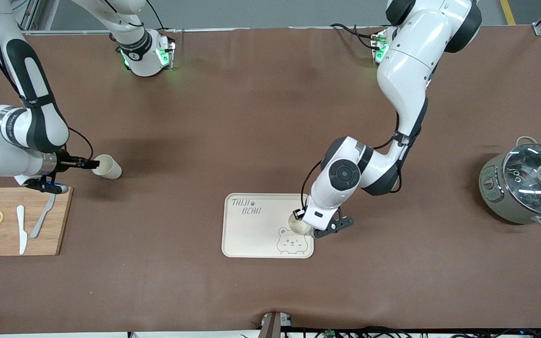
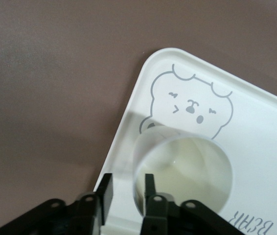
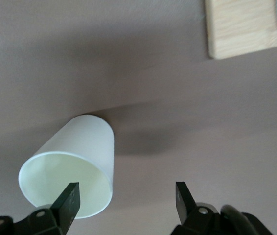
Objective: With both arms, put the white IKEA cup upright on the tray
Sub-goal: 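Lower the cup upright onto the tray and open the left gripper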
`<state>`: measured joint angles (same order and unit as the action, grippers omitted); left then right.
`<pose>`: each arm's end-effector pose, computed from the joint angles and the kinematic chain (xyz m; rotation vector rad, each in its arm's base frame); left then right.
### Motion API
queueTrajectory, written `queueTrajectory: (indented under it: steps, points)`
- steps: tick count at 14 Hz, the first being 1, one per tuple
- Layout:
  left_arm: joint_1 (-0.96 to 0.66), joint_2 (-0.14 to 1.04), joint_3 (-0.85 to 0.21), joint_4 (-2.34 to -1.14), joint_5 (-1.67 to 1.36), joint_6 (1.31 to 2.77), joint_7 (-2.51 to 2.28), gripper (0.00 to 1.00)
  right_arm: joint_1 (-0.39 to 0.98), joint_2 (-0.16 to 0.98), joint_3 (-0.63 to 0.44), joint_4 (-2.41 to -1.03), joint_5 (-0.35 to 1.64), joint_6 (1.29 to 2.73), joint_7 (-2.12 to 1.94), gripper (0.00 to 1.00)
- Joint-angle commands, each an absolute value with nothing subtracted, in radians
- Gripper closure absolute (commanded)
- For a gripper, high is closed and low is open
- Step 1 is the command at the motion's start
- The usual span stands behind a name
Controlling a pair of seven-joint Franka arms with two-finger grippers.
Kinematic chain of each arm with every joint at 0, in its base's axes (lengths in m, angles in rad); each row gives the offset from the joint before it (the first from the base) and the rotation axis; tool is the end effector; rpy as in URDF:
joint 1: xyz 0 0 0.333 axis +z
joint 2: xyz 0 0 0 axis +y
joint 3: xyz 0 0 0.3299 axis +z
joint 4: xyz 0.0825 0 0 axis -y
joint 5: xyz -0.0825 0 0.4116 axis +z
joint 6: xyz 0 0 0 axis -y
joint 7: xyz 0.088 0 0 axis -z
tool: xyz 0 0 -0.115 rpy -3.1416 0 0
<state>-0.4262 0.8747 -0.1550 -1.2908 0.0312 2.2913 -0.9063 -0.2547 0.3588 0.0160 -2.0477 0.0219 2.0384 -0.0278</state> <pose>0.6818 -0.4103 0.2213 2.9325 0.5474 0.0575 0.5552 -0.1337 0.2240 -3.0009 0.3381 0.5525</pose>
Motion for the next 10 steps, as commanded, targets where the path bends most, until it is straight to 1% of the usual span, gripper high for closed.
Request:
queueTrajectory:
  steps: [1, 2, 3, 4, 8, 10]
  points:
    - [-0.425, 0.862, -0.15, -1.266, 0.052, 2.284, -0.904, 0.0, -0.267, 0.333, 0.026, -2.088, 0.058, 2.048, -0.04, 0.7]
    - [-0.413, 0.841, -0.15, -1.266, 0.051, 2.284, -0.899, 0.0, -0.267, 0.334, 0.026, -2.091, 0.072, 2.048, -0.04, 0.8]
    - [-0.393, 0.816, -0.15, -1.266, 0.052, 2.284, -0.899, 0.0, -0.267, 0.336, 0.026, -2.092, 0.09, 2.046, -0.04, 0.93]
    - [-0.373, 0.784, -0.15, -1.267, 0.054, 2.284, -0.9, 0.0, -0.268, 0.336, 0.026, -2.092, 0.098, 2.046, -0.04, 1.0]
    - [-0.292, 0.674, -0.137, -1.278, 0.167, 2.255, -0.891, 0.0, -0.265, 0.333, 0.026, -2.089, 0.138, 2.039, -0.04, 1.0]
    - [-0.243, 0.625, -0.137, -1.278, 0.196, 2.192, -0.876, 0.0, -0.265, 0.325, 0.028, -2.08, 0.143, 2.039, -0.038, 1.0]
